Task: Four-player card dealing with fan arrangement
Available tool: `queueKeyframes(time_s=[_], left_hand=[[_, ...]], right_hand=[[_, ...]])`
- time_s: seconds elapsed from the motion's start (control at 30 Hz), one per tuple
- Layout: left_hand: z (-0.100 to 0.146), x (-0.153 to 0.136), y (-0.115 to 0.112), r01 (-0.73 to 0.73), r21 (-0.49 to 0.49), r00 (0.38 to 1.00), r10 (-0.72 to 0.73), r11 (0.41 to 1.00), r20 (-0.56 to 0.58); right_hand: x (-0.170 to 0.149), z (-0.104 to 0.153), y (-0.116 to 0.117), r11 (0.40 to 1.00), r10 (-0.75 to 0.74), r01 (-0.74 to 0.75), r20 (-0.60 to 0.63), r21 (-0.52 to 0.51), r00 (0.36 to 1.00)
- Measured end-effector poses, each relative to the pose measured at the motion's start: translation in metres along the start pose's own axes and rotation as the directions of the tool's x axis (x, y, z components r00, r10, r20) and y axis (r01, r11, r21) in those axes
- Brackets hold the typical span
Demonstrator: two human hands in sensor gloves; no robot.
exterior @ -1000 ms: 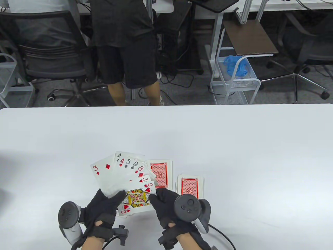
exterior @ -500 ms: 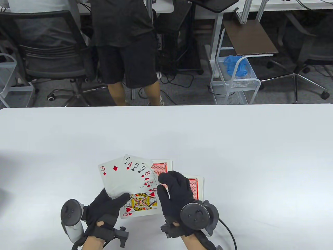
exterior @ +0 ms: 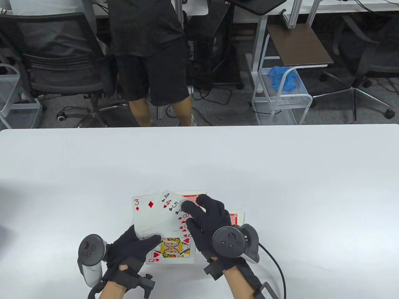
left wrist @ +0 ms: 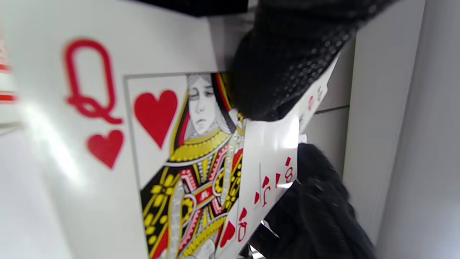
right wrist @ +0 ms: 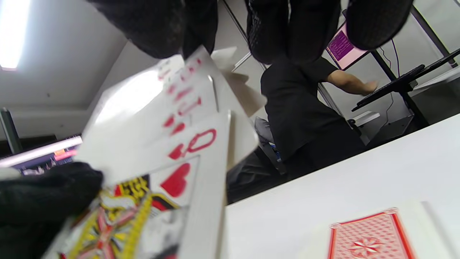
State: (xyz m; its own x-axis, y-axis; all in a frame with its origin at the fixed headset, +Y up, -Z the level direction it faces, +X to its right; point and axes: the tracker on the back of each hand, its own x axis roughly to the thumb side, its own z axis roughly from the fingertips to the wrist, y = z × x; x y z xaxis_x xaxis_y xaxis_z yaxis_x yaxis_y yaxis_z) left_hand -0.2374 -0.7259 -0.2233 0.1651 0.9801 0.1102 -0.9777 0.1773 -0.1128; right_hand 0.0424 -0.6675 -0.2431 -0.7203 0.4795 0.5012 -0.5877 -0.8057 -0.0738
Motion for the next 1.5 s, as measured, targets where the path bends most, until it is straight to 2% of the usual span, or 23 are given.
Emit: queueKeyframes(time_s=[0.03, 0.1, 0.2, 0.3, 0.37, 0.43, 0.47, 0.6, 0.63, 0.7, 0.73, 0.77, 0.87, 0.93, 1.0, 1.03, 1.1, 1.17, 1.23, 1.33, 1.4, 1.5], left_hand=[[0.001, 0.002, -0.001, 0.012, 0.016, 1.0, -0.012, 1.0, -0.001], [0.001, 0.003, -0.001, 0.04, 0.021, 0.999, -0.04, 0.999, 0.002], [0.001, 0.003, -0.002, 0.038, 0.026, 0.999, -0.038, 0.999, 0.003], [0.002, 0.004, -0.003, 0.026, 0.024, 1.0, -0.026, 0.999, 0.011], [0.002, 0.004, -0.005, -0.016, 0.02, 1.0, 0.016, 1.0, 0.011], [0.002, 0.002, -0.005, -0.046, 0.014, 0.999, 0.046, 0.999, 0.003], [0.003, 0.001, -0.006, -0.083, 0.018, 0.997, 0.083, 0.996, -0.005], [0.002, -0.003, -0.007, -0.139, 0.027, 0.989, 0.14, 0.99, -0.037], [0.002, -0.002, -0.007, -0.123, 0.023, 0.992, 0.123, 0.992, -0.032], [0.001, 0.0, -0.009, -0.047, 0.0, 0.999, 0.047, 0.999, -0.012], [0.001, 0.001, -0.01, -0.057, -0.01, 0.998, 0.057, 0.998, -0.006], [0.002, 0.0, -0.012, -0.087, -0.004, 0.996, 0.087, 0.996, -0.023], [0.002, -0.003, -0.014, -0.156, 0.006, 0.986, 0.157, 0.988, -0.054], [0.002, -0.004, -0.013, -0.18, 0.024, 0.981, 0.181, 0.983, -0.067], [0.003, -0.006, -0.008, -0.166, 0.063, 0.982, 0.171, 0.984, -0.077], [0.004, -0.008, -0.005, -0.174, 0.078, 0.98, 0.18, 0.982, -0.082], [0.005, -0.01, -0.001, -0.193, 0.117, 0.974, 0.205, 0.974, -0.101], [0.005, -0.011, 0.001, -0.181, 0.139, 0.974, 0.197, 0.974, -0.111], [0.005, -0.012, 0.002, -0.173, 0.139, 0.974, 0.191, 0.975, -0.126], [0.005, -0.01, 0.001, -0.18, 0.107, 0.976, 0.191, 0.978, -0.101], [0.005, -0.009, 0.001, -0.183, 0.111, 0.976, 0.194, 0.977, -0.098], [0.004, -0.01, 0.003, -0.179, 0.094, 0.979, 0.187, 0.979, -0.081]], right_hand=[[-0.001, 0.001, 0.001, 1.0, 0.02, -0.02, 0.014, -0.002, 1.0], [-0.001, 0.002, 0.0, 0.995, -0.024, 0.027, 0.031, -0.093, 0.999], [-0.002, 0.005, -0.006, 0.969, -0.048, 0.022, -0.103, -0.245, 0.994], [-0.002, 0.004, -0.006, 0.989, -0.001, -0.018, -0.123, -0.149, 0.992], [-0.004, 0.002, -0.001, 0.988, -0.1, 0.087, -0.092, -0.131, 0.991], [-0.007, 0.0, 0.0, 0.955, -0.272, 0.259, -0.078, -0.143, 0.959], [-0.008, -0.002, 0.0, 0.948, -0.309, 0.302, -0.063, -0.103, 0.949], [-0.009, -0.004, -0.002, 0.935, -0.355, 0.35, -0.086, -0.064, 0.931], [-0.009, -0.003, -0.002, 0.926, -0.376, 0.369, -0.117, -0.077, 0.919], [-0.01, -0.002, -0.004, 0.915, -0.382, 0.351, -0.152, -0.199, 0.912], [-0.009, -0.002, -0.004, 0.912, -0.383, 0.345, -0.158, -0.222, 0.91], [-0.01, -0.003, -0.005, 0.916, -0.374, 0.347, -0.111, -0.202, 0.921], [-0.011, -0.004, -0.008, 0.908, -0.403, 0.384, -0.099, -0.168, 0.91], [-0.015, -0.004, -0.006, 0.866, -0.489, 0.472, -0.086, -0.164, 0.868], [-0.023, 0.0, -0.003, 0.807, -0.586, 0.564, -0.129, -0.171, 0.8], [-0.025, 0.001, -0.003, 0.805, -0.586, 0.56, -0.113, -0.194, 0.803], [-0.027, 0.002, -0.004, 0.825, -0.553, 0.529, -0.088, -0.196, 0.829], [-0.024, 0.0, -0.004, 0.827, -0.555, 0.549, -0.022, -0.119, 0.831], [-0.018, -0.003, -0.005, 0.836, -0.548, 0.548, -0.005, -0.037, 0.836], [-0.012, -0.004, -0.005, 0.922, -0.387, 0.388, -0.032, 0.013, 0.921], [-0.012, -0.003, -0.004, 0.949, -0.312, 0.313, -0.031, 0.027, 0.949], [-0.015, -0.002, -0.001, 0.93, -0.364, 0.365, -0.04, 0.036, 0.931]])
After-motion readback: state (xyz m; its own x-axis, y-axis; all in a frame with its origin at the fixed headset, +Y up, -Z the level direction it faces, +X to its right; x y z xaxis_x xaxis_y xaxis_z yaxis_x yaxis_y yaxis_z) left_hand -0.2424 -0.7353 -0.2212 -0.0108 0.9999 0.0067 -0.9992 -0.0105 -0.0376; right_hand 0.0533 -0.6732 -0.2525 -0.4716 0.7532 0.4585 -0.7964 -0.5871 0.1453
